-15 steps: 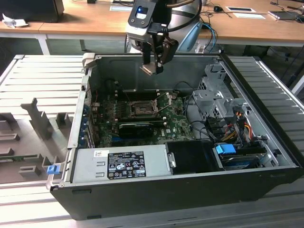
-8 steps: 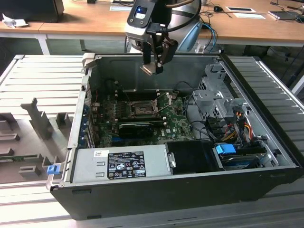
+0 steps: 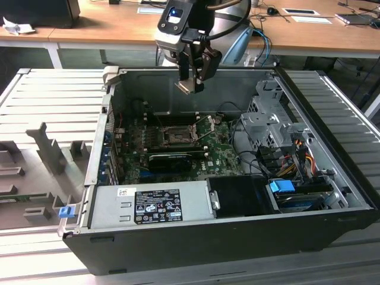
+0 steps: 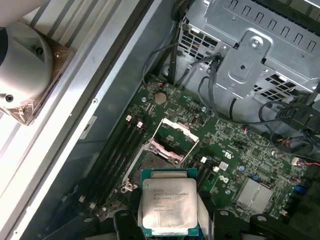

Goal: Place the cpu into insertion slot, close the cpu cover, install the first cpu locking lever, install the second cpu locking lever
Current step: 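Place the cpu into insertion slot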

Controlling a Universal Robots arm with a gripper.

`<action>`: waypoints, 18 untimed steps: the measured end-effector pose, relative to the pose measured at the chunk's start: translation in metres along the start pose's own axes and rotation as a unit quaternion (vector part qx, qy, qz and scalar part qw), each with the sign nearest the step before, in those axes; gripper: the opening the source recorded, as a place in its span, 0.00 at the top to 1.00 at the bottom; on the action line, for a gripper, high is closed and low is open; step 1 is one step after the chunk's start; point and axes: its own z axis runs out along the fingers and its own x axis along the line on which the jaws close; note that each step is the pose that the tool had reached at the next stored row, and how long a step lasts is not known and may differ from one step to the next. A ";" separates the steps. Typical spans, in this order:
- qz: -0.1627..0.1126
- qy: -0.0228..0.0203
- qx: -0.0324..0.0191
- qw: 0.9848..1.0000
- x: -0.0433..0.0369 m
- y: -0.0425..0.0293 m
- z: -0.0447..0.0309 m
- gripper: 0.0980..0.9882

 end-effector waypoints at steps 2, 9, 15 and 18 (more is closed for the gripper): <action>0.005 0.000 0.000 1.000 0.0000 0.0000 0.0001 0.52; 0.027 -0.002 0.000 1.000 0.0000 0.0000 0.0002 0.52; 0.048 -0.004 -0.001 0.999 0.0000 0.0000 0.0003 0.52; 0.055 -0.004 -0.001 0.998 0.0000 0.0000 0.0004 0.52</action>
